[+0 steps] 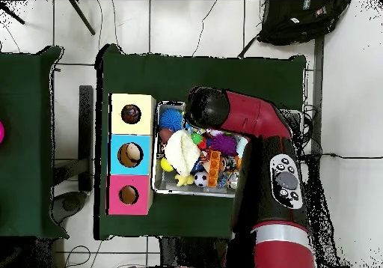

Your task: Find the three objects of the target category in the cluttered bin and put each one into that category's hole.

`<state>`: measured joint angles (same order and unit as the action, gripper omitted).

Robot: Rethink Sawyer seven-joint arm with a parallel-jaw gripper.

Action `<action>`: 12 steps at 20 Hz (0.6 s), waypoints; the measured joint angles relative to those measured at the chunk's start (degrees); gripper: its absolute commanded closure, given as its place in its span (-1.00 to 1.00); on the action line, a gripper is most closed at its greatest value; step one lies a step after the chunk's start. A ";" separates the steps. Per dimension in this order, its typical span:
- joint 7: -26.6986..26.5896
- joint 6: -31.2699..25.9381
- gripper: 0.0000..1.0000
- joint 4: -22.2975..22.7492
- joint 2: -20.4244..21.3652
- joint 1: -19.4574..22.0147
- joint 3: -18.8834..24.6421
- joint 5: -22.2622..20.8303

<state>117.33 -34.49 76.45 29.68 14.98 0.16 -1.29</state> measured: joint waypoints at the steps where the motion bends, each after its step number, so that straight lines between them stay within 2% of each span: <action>1: 0.00 0.00 -1.00 0.02 -0.02 0.00 0.00 0.00; 12: 0.00 3.21 -1.00 1.56 -1.40 -0.01 0.03 -0.74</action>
<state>117.33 -31.28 78.01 28.28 14.97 0.19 -2.03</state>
